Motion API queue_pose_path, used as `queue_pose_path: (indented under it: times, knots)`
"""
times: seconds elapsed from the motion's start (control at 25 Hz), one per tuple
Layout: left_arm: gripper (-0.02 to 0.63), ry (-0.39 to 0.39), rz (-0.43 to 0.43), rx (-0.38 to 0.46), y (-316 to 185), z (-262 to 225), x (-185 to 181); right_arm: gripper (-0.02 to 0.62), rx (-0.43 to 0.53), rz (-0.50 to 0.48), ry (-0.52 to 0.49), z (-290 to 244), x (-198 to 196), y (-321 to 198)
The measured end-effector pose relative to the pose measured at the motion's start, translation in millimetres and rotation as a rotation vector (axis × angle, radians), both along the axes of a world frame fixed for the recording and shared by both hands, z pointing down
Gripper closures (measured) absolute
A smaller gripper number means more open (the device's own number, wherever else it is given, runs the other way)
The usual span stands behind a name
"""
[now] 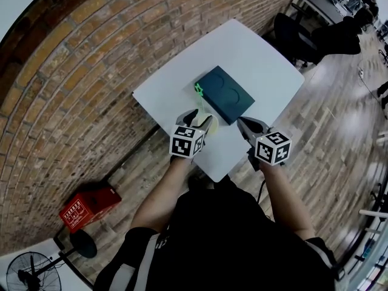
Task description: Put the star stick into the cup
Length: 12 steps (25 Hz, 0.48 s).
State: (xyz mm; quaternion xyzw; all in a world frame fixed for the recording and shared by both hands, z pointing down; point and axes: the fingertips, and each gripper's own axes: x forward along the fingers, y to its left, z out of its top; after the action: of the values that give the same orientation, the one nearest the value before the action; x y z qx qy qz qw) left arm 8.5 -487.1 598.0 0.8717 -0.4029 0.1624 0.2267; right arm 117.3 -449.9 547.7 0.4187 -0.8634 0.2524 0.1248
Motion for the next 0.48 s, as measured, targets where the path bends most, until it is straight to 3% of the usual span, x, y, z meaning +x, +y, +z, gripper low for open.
queue_pose_path:
  times: [0.32, 0.48]
  knots:
    - [0.377, 0.020, -0.006, 0.063, -2.1, -23.5, -19.6, 0.595, 0.026, -0.016, 0.001, -11.1, -18.2, -6.2]
    - [0.377, 0.010, -0.012, 0.145, -0.9, -51.5, -35.8, 0.595, 0.055, -0.011, 0.003, -22.4, -26.4, -5.8]
